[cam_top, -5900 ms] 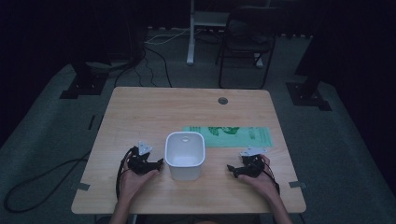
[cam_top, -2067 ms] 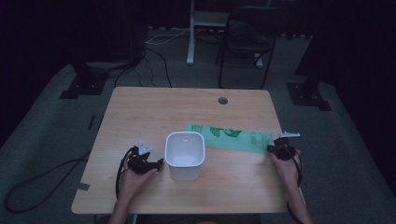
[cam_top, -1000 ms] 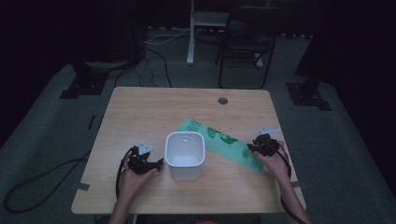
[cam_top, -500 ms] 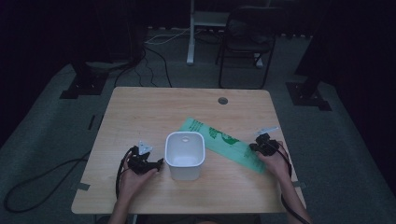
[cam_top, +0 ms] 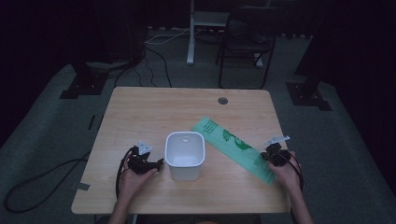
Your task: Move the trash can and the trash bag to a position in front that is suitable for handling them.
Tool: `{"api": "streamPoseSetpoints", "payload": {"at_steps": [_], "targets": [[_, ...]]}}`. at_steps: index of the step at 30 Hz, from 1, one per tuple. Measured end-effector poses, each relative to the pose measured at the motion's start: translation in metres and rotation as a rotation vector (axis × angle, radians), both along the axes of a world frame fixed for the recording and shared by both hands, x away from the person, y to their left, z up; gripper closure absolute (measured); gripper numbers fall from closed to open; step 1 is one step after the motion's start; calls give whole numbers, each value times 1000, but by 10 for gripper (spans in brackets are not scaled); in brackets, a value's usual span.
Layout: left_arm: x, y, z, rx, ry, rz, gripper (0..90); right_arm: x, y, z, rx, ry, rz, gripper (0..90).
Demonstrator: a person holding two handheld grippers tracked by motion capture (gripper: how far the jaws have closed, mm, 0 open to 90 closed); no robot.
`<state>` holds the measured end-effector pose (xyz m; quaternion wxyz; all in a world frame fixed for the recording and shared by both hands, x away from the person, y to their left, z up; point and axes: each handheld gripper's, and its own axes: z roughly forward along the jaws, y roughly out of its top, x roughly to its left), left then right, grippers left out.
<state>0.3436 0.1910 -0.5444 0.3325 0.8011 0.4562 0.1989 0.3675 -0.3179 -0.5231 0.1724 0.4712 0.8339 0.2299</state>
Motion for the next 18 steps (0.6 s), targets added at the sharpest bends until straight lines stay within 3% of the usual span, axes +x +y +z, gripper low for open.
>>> {"api": "streamPoseSetpoints", "payload": {"at_steps": [6,10,14,18], "targets": [[0,0,0,0,0,1,207,-30,4,0,68,32,44,892],[0,0,0,0,0,1,207,-37,15,0,81,53,107,855],[0,0,0,-1,0,1,207,-26,21,5,97,8,92,759],[0,0,0,-3,0,2,207,5,35,7,121,-36,87,733]]}}
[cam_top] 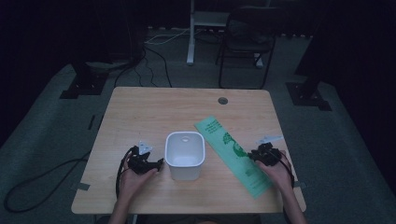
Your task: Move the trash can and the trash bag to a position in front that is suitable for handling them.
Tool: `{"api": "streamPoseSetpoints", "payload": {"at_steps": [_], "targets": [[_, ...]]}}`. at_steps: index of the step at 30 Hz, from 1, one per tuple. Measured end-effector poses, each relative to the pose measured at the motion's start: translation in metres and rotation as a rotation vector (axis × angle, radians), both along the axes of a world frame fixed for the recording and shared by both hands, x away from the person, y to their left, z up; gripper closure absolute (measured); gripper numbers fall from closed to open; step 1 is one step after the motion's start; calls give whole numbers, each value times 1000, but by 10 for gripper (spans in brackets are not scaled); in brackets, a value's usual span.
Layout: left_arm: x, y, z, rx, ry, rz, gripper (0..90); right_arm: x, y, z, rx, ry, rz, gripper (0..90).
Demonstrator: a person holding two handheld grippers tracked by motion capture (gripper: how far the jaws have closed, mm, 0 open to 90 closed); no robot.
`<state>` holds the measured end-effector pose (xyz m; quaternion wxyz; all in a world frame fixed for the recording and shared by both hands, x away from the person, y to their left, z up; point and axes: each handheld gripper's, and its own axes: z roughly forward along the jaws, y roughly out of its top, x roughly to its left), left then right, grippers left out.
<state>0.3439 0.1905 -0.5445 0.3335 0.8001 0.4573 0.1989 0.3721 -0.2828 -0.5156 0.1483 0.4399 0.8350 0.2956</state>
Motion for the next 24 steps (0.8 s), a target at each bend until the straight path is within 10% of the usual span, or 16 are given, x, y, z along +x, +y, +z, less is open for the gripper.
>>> {"api": "streamPoseSetpoints", "payload": {"at_steps": [10,24], "targets": [[0,0,0,0,0,-2,207,58,41,-7,-15,-4,7,728],[0,0,0,1,0,-4,207,66,50,-11,-23,27,10,872]]}}
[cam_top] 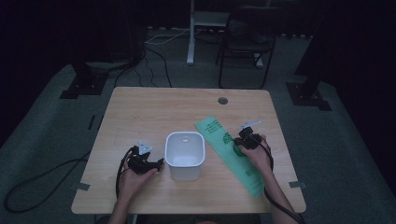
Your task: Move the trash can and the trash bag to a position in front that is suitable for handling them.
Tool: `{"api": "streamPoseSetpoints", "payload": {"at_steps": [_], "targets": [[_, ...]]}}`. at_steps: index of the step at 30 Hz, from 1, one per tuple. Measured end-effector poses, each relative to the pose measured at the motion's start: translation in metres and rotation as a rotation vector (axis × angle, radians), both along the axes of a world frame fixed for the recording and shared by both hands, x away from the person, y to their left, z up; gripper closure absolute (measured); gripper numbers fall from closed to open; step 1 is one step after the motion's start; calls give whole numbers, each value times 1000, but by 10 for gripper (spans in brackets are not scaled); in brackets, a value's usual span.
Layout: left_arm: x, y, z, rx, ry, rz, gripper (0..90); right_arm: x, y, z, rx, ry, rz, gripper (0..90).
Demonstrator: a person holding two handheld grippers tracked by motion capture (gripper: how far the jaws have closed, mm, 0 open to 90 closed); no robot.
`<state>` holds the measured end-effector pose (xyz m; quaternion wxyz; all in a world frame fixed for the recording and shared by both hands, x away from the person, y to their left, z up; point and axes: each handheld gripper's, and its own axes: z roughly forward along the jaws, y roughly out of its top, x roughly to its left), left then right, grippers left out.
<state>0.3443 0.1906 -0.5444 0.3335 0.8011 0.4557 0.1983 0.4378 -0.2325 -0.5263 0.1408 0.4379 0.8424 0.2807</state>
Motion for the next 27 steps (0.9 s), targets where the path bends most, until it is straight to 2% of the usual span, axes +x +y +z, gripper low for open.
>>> {"api": "streamPoseSetpoints", "payload": {"at_steps": [1,8,20,27], "targets": [[0,0,0,0,0,0,207,0,0,0,0,1,-6,898],[0,0,0,0,0,-1,207,-3,-9,-1,14,-5,-52,900],[0,0,0,0,0,-1,207,-13,-36,0,-17,-3,-150,900],[0,0,0,0,0,-1,207,-20,-47,0,-7,0,-174,900]]}}
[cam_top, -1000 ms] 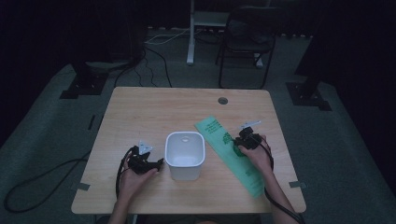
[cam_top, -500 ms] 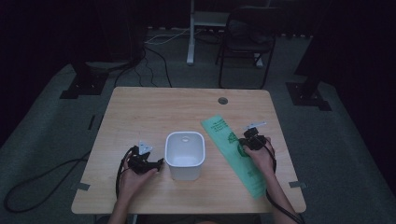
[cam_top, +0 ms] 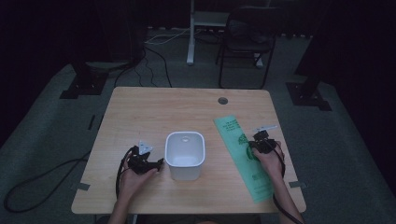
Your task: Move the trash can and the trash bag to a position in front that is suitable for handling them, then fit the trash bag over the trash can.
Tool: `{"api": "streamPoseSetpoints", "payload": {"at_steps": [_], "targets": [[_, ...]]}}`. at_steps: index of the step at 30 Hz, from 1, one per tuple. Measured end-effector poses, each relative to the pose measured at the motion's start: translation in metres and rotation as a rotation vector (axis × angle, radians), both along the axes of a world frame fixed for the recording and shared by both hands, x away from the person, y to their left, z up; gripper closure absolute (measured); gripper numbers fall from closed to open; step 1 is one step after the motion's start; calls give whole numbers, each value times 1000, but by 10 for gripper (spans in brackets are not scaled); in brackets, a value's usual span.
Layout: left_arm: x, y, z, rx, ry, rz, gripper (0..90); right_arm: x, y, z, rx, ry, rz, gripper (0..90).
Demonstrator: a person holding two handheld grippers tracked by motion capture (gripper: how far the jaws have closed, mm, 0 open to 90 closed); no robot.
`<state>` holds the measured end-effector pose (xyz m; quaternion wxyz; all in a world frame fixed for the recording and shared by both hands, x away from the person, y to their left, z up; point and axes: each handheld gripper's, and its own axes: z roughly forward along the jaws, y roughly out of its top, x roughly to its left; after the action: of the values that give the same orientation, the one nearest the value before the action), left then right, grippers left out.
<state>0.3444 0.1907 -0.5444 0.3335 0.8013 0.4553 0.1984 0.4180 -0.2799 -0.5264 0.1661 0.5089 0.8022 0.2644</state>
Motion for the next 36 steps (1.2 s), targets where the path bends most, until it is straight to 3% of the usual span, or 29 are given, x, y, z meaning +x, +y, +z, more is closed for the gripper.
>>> {"api": "streamPoseSetpoints", "payload": {"at_steps": [7,9,10,11,13,22,26,36], "targets": [[0,0,0,0,0,0,207,-4,-4,0,11,2,-10,899],[0,0,0,0,0,0,207,-4,-4,0,19,10,-3,815],[0,0,0,0,0,0,207,-4,-4,0,19,10,-3,815],[0,0,0,0,0,0,207,-4,-3,1,18,5,-3,735],[0,0,0,0,0,-1,207,-4,-3,2,36,1,0,659],[0,0,0,0,0,0,208,-5,0,9,61,-15,-4,501],[0,-1,0,1,0,6,208,-5,0,8,79,7,2,434],[-5,-13,1,-10,14,-50,208,-5,0,4,86,45,-8,404]]}}
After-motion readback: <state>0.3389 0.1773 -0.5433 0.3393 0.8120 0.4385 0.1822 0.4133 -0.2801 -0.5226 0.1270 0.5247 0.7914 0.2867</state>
